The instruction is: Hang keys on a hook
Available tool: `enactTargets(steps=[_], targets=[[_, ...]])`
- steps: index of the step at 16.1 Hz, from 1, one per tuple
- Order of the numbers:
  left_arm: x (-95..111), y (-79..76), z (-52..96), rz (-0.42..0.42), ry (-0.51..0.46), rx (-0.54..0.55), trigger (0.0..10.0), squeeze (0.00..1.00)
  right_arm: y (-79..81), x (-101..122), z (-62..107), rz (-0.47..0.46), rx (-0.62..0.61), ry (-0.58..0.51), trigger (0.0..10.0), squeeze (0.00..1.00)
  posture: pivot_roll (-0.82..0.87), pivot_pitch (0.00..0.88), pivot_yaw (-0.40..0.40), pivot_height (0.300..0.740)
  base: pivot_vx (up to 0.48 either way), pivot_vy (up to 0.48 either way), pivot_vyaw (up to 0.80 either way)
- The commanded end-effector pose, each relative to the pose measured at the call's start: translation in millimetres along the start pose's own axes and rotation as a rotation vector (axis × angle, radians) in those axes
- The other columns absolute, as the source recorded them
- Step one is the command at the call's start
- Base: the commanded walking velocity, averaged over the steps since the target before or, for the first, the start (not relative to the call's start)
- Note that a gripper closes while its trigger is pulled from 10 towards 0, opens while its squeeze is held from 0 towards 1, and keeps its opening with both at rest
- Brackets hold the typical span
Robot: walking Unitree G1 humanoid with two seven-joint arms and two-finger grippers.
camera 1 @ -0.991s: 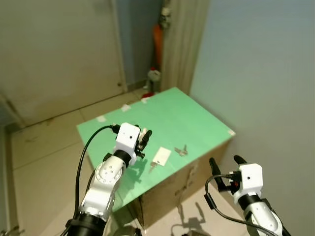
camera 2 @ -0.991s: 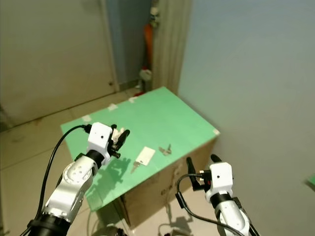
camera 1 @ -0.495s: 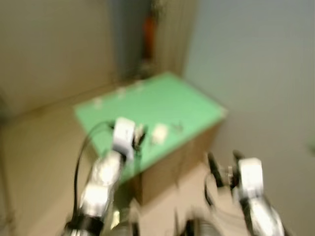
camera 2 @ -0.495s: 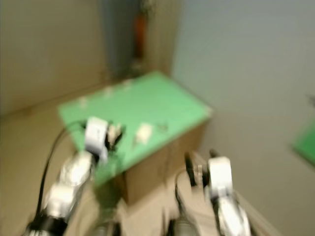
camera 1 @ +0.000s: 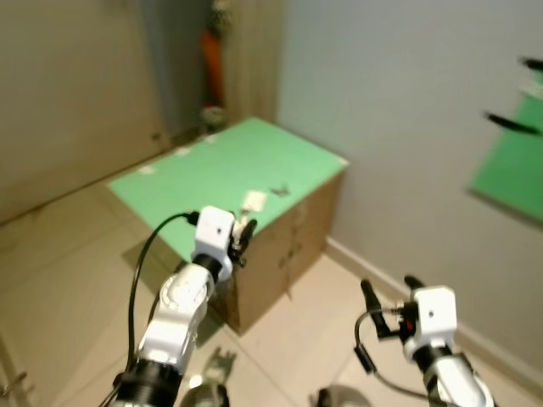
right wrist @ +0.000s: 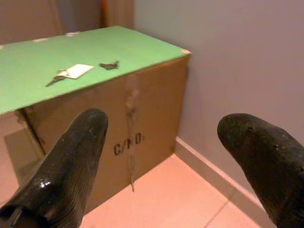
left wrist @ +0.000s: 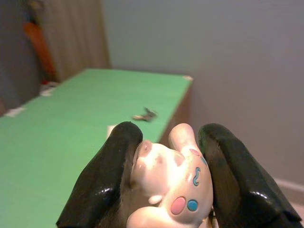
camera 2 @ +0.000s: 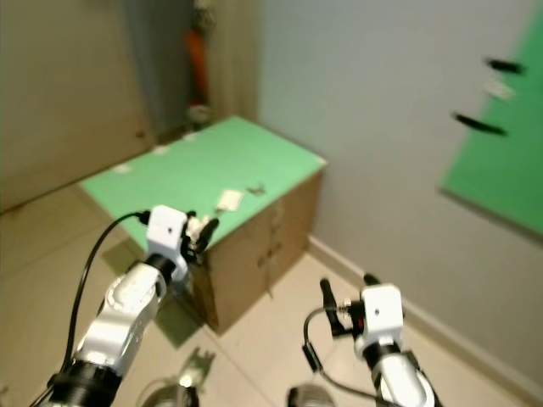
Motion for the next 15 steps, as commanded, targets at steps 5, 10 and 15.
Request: enactTargets(steps=[5, 10, 15], targets=[[9, -5.4, -7.7, -0.018, -0.028, -0.04, 10.0, 0.0, -3.0, 2, -4.0, -0.001, -0.014, 0.003, 10.0, 0.0, -0.17, 0.0, 0.019, 0.695, 0.0, 0.0, -0.64], [8, -5.2, -7.6, -0.073, -0.038, -0.083, 10.0, 0.0, -12.0, -4, -7.8, -0.049, -0.052, 0.006, 10.0, 0.0, -0.17, 0.0, 0.021, 0.695, 0.0, 0.0, -0.63], [7, -9.6, -7.3, -0.09, -0.043, -0.104, 10.0, 0.0, -14.8, -7, -8.0, -0.01, -0.069, 0.006, 10.0, 0.0, -0.17, 0.0, 0.021, 0.695, 0.0, 0.0, -0.5]])
Point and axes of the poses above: a point about 5 cm out from each wrist's last joint towards the gripper, its own z axis pointing back from the gripper into the wrist, its own x axis along the axis of the wrist's last joint, y = z × x, the point moved 5 cm from there along -z, pointing out of the wrist towards the gripper, and after that the axes turned 6 degrees about -z, right-handed, at the moved point
